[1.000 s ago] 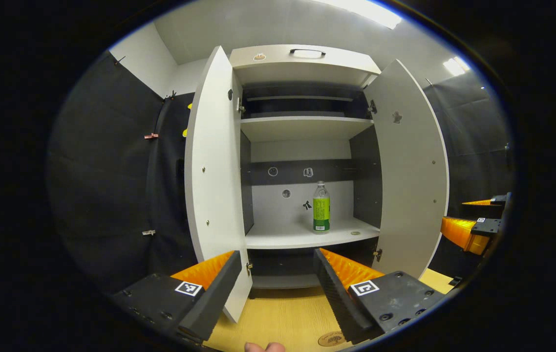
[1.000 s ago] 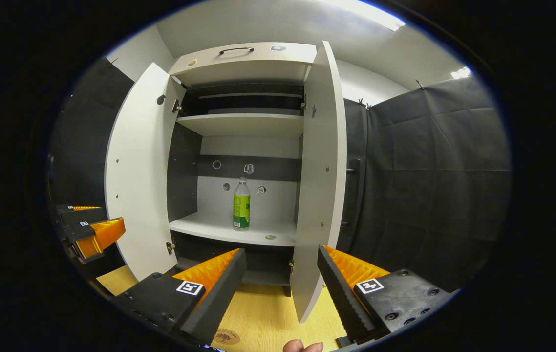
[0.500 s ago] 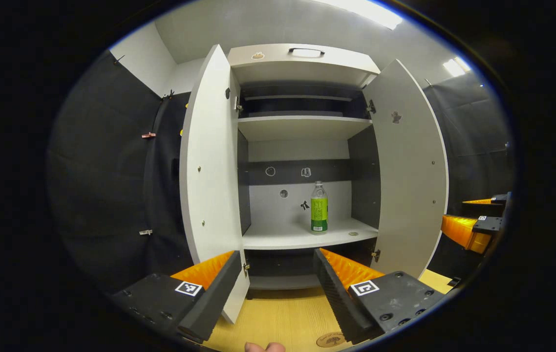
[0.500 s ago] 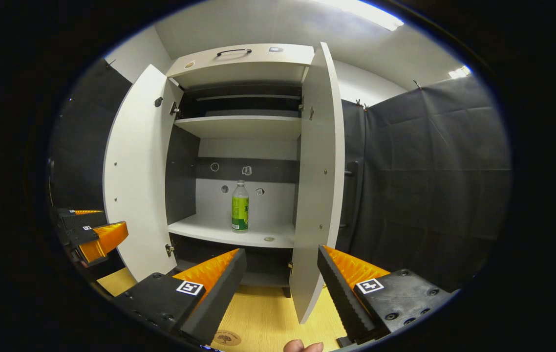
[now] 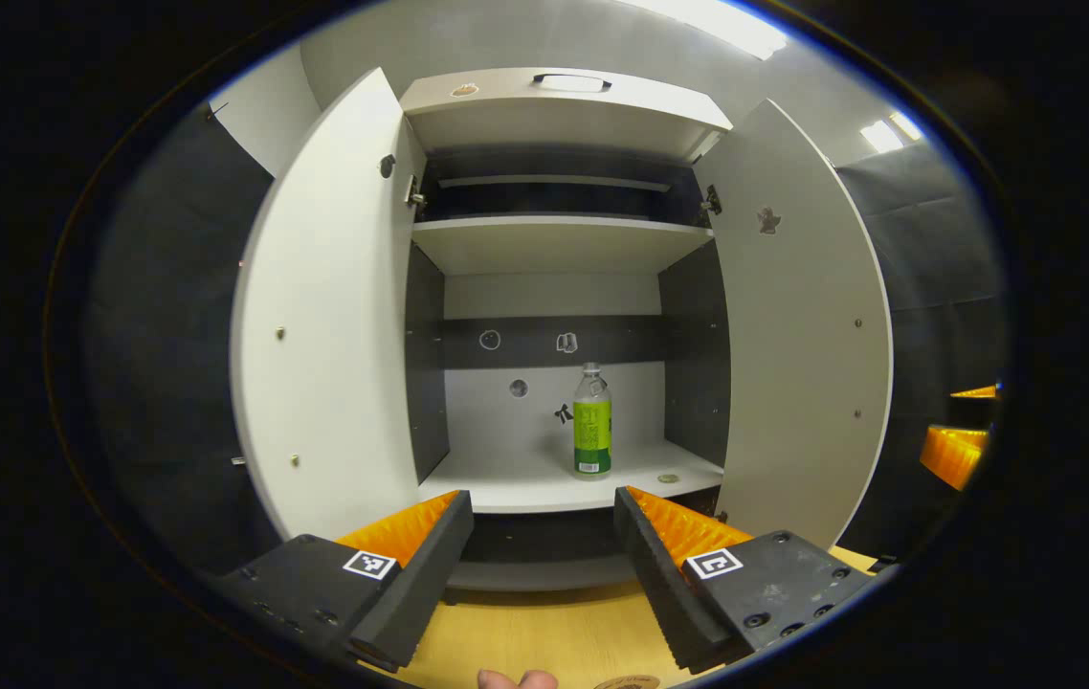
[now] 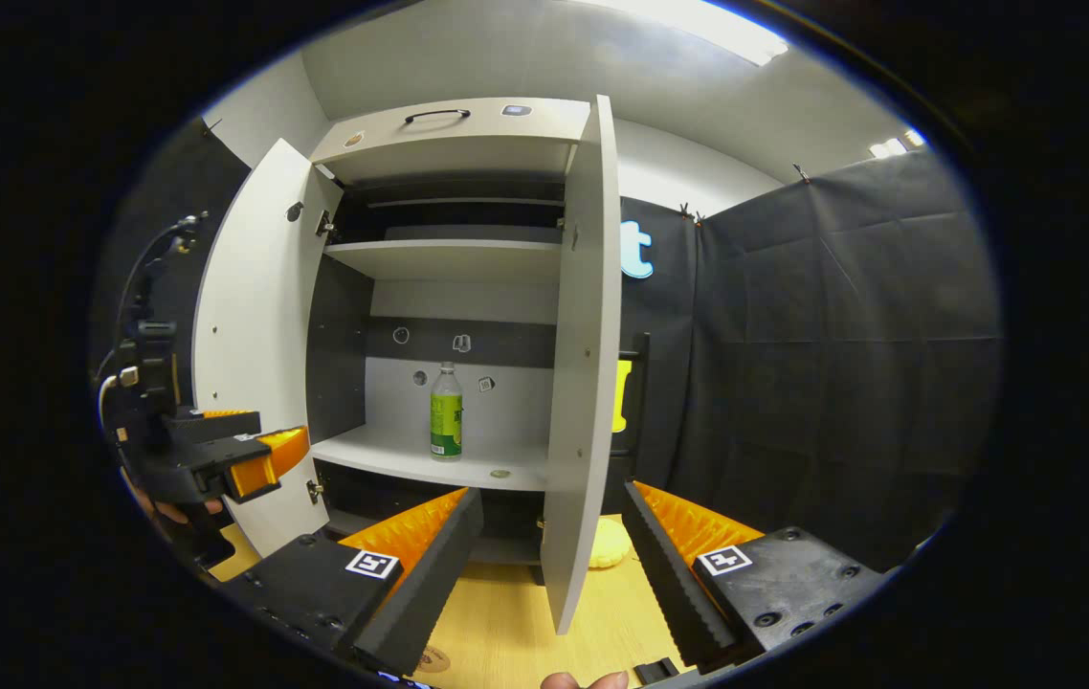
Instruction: Grasp the bottle in the cabinet with the left hand and place it on the coaster, then close the right door with the right hand and the left door with the left hand.
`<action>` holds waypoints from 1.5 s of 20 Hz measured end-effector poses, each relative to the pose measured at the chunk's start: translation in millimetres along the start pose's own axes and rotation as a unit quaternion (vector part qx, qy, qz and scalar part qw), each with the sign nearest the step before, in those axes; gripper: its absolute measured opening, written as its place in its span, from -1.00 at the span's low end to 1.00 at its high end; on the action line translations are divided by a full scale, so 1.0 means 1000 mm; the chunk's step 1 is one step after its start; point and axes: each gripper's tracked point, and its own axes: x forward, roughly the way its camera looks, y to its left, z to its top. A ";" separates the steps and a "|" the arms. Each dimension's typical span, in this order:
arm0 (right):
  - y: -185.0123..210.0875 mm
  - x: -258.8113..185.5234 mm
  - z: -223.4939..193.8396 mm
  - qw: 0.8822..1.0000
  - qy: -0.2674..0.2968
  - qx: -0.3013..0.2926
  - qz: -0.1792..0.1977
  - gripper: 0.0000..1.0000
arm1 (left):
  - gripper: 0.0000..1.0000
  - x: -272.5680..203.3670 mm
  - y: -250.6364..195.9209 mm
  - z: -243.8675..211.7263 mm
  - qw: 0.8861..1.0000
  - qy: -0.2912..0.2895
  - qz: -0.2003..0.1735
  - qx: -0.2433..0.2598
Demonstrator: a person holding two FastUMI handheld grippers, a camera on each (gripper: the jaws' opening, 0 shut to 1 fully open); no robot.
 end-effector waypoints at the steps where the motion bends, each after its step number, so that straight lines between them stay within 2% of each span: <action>1: -0.007 -0.001 -0.001 1.000 0.002 0.001 -0.003 0.94 | 0.89 0.015 -0.005 0.002 1.000 0.000 -0.003 0.002; 10: -0.057 0.004 -0.011 1.000 0.003 -0.012 -0.019 0.94 | 0.89 0.146 -0.045 0.007 0.999 0.027 -0.016 0.039; 16: -0.083 0.021 -0.018 0.999 0.014 -0.010 -0.040 0.94 | 0.95 0.230 -0.067 0.007 0.999 0.028 -0.017 0.038; 19: -0.097 0.031 -0.017 0.998 0.015 -0.014 -0.054 0.90 | 0.95 0.264 -0.066 -0.005 0.999 0.041 0.001 0.015; 24: -0.112 0.048 -0.024 0.997 0.022 -0.024 -0.064 0.95 | 0.95 0.308 -0.056 -0.018 0.998 0.040 0.033 0.044; 30: -0.122 0.053 -0.033 0.996 0.032 -0.050 -0.067 0.90 | 0.95 0.338 -0.052 -0.029 0.998 0.045 0.049 0.017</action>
